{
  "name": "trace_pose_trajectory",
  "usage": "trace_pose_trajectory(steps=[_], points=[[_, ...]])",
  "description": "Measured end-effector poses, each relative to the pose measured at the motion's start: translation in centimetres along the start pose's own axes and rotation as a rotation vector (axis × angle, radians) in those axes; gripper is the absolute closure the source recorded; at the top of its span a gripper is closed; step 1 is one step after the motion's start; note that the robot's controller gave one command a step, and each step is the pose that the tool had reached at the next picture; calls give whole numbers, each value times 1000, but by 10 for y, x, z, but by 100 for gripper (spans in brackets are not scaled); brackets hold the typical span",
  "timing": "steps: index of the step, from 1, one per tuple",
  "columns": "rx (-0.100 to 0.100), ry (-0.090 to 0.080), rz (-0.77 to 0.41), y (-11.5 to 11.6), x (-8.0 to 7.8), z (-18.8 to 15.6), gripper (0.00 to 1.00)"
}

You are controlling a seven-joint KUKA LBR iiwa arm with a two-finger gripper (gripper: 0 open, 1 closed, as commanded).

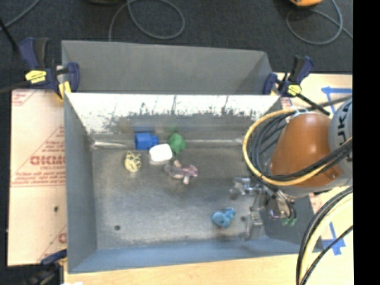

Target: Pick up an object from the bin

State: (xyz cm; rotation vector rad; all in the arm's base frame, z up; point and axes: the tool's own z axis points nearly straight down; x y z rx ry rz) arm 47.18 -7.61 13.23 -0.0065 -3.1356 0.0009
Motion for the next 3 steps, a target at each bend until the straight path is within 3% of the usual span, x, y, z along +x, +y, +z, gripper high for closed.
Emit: trace_pose_trajectory(steps=[1, 2, 3], points=[[1, -8, -3, 0, -2, -4, 0], [2, -7, -15, 10, -4, 42, 0], [3, -11, -15, 12, -3, 62, 100]])
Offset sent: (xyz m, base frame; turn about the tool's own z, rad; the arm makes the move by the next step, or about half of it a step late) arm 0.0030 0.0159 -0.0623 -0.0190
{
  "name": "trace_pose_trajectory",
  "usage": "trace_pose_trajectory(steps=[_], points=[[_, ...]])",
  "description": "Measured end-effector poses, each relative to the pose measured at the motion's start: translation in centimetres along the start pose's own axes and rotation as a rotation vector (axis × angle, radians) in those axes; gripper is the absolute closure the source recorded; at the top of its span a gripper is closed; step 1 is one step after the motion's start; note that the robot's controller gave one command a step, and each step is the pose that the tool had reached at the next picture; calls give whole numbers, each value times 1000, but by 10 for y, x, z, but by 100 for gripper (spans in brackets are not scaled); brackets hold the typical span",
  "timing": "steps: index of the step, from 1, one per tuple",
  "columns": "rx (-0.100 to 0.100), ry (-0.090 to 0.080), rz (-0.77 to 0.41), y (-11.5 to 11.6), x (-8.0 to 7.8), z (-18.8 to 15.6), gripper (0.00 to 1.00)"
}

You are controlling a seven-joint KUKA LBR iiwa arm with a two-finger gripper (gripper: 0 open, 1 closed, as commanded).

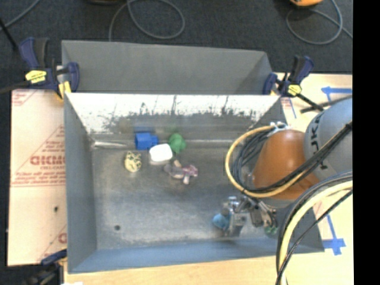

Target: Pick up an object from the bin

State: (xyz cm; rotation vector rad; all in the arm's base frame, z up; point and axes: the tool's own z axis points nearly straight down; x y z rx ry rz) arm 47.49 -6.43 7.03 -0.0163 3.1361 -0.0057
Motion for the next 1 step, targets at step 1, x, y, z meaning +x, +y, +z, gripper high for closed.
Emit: trace_pose_trajectory(steps=[1], points=[[1, 0, -1, 0, 0, 0, 100]])
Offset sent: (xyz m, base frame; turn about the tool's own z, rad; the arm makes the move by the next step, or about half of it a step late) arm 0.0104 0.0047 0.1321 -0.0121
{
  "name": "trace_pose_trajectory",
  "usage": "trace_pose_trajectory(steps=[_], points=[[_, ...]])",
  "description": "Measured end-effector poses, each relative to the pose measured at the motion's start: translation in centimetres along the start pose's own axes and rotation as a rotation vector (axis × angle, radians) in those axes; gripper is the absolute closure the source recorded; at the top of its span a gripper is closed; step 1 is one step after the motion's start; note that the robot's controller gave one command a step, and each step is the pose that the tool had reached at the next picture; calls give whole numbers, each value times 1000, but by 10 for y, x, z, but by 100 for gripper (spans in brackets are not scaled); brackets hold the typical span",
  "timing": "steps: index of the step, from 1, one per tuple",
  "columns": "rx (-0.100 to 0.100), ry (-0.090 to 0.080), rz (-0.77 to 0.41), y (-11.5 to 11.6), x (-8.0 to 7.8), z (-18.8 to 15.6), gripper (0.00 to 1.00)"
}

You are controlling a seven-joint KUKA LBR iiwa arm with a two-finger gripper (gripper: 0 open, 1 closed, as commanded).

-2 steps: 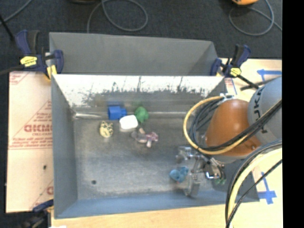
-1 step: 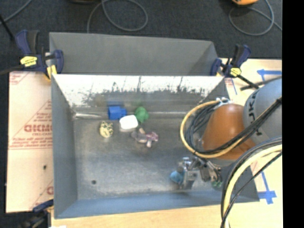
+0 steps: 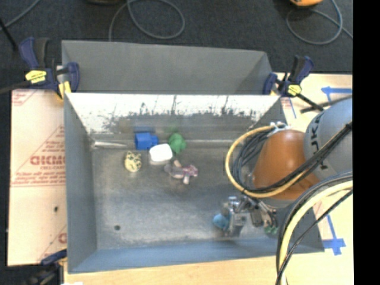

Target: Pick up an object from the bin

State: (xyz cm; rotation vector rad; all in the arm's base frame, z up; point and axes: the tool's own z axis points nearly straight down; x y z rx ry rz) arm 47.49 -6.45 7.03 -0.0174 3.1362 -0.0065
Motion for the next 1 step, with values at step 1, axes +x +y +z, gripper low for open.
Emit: trace_pose_trajectory(steps=[1], points=[[2, -3, -15, 2, -12, -132, 100]])
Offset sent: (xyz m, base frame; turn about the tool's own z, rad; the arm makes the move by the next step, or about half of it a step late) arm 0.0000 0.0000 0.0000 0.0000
